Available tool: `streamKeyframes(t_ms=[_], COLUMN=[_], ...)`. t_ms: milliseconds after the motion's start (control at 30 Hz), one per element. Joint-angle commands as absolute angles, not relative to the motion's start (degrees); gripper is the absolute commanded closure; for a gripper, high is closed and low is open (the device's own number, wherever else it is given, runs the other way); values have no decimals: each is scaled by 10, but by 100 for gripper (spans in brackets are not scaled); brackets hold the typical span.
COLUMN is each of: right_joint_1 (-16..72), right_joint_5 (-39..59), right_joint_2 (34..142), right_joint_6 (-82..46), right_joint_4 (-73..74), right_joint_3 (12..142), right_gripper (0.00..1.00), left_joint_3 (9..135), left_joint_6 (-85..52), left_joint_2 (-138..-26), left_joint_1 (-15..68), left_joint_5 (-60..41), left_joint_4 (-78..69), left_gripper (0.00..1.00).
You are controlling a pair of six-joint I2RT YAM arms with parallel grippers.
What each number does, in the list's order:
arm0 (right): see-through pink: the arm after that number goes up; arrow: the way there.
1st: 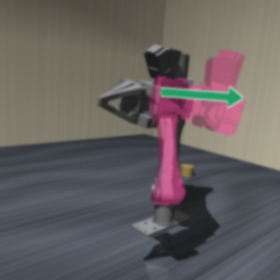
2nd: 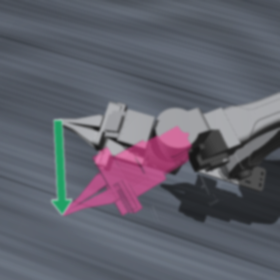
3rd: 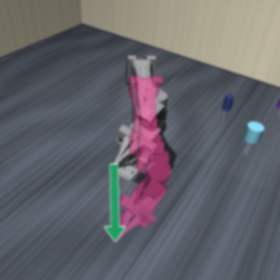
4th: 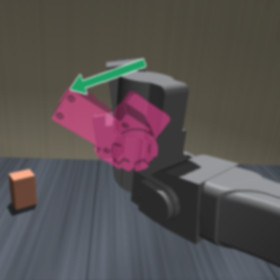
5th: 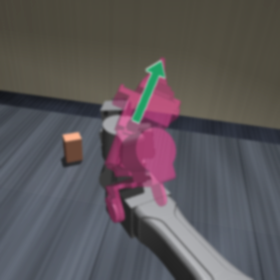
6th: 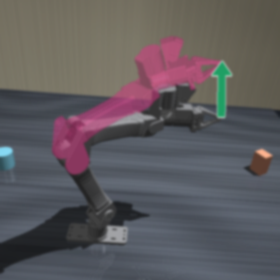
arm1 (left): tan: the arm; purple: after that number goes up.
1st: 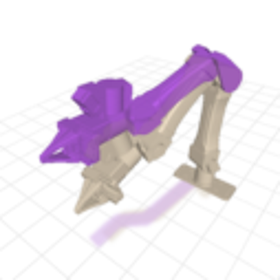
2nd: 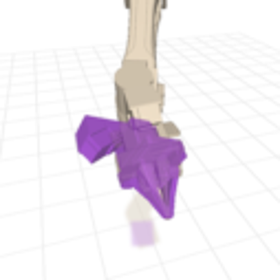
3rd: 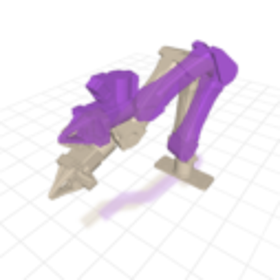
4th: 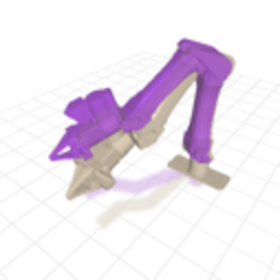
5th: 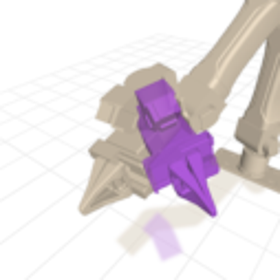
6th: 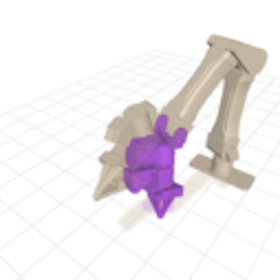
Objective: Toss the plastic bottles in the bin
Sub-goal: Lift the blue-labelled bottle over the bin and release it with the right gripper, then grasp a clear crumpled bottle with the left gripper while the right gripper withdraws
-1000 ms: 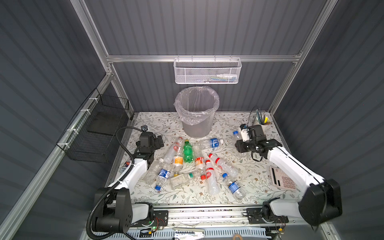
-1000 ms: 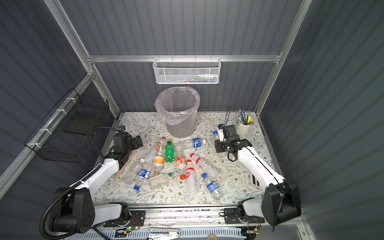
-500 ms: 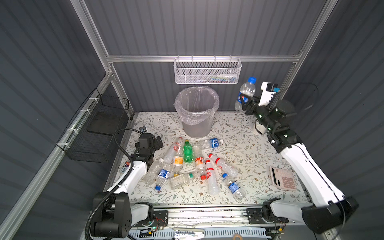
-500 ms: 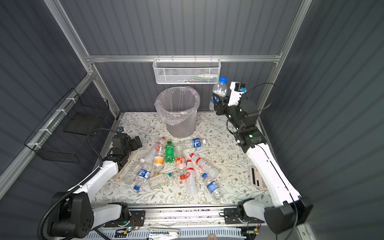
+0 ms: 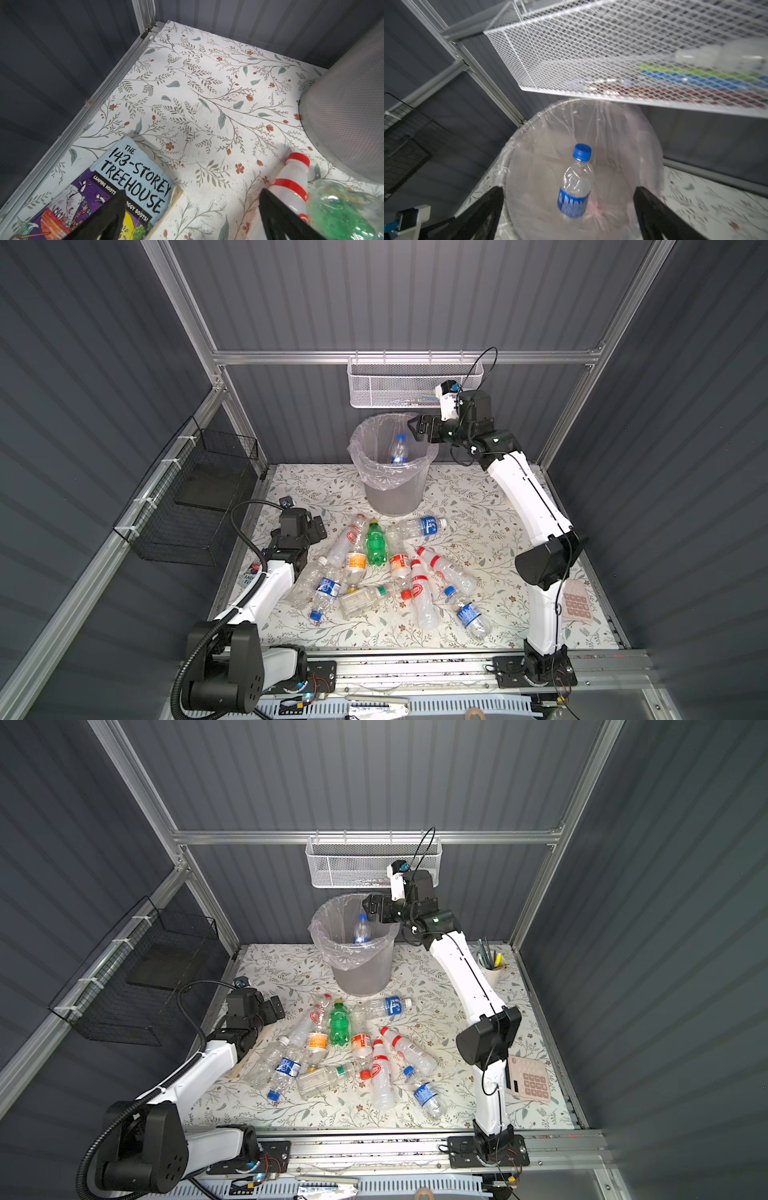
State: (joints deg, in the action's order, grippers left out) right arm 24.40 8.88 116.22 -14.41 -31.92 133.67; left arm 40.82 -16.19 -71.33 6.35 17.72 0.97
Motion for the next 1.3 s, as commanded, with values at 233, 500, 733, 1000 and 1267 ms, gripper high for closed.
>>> streamKeyframes(t_ms=[233, 500, 733, 1000, 1267], right_joint_1=[215, 127, 88, 82, 80], right_joint_5=[-39, -19, 16, 38, 67], right_joint_2=[850, 690, 644, 649, 675], right_joint_6=[-117, -198, -254, -302, -314], right_joint_4=[-175, -125, -126, -91, -85], right_joint_3=[935, 654, 520, 472, 476], right_gripper=[1, 1, 1, 1, 1], left_joint_3=[432, 446, 497, 506, 518], left_joint_6=[-142, -150, -131, -177, -206], left_joint_2=[-676, -698, -752, -785, -815], left_joint_1=[121, 174, 237, 293, 308], left_joint_5=[197, 161, 148, 156, 144], left_joint_4=[58, 62, 123, 188, 232], left_gripper=[1, 1, 1, 11, 19])
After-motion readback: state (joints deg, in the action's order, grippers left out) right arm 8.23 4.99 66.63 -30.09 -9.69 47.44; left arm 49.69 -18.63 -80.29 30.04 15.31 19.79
